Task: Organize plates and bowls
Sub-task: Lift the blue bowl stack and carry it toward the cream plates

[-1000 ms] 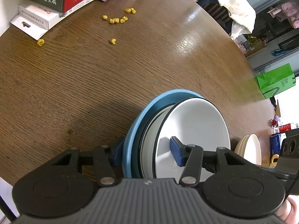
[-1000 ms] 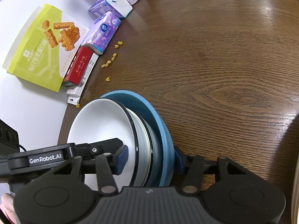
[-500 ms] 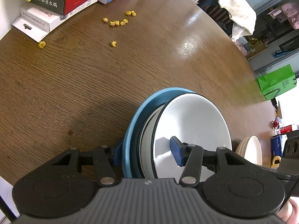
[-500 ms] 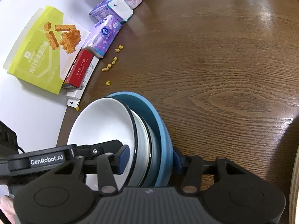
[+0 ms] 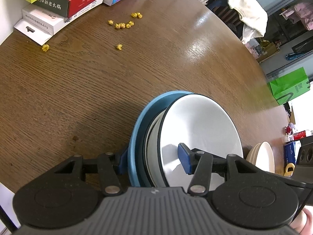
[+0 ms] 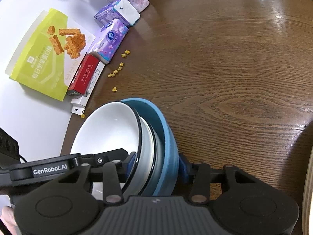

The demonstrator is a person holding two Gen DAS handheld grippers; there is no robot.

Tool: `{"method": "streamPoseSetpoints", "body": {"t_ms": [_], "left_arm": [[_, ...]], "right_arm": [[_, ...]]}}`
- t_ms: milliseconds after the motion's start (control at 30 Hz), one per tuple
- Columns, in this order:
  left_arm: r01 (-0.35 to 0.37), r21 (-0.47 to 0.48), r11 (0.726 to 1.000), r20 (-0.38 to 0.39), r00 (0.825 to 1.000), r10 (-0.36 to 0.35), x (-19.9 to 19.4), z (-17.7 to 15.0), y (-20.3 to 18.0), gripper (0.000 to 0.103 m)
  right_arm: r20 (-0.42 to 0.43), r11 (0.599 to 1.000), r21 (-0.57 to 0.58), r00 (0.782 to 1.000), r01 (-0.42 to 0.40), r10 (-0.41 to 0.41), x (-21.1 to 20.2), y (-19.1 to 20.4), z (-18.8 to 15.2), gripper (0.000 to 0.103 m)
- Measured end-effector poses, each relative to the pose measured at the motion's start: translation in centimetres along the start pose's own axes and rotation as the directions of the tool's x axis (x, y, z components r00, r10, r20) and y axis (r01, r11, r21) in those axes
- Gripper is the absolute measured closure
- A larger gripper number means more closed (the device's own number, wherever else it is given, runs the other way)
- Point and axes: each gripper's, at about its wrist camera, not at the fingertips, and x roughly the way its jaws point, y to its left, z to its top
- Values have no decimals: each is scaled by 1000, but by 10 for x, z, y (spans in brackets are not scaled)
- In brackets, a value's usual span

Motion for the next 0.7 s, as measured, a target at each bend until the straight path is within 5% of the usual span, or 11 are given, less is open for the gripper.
{"method": "streamPoseSetpoints", "body": {"t_ms": [700], "left_arm": [[2, 38, 999, 43, 999, -3, -20, -1, -8, 51]], "right_arm": [[55, 1000, -14, 998, -16, 17, -20, 8, -8, 60]]}}
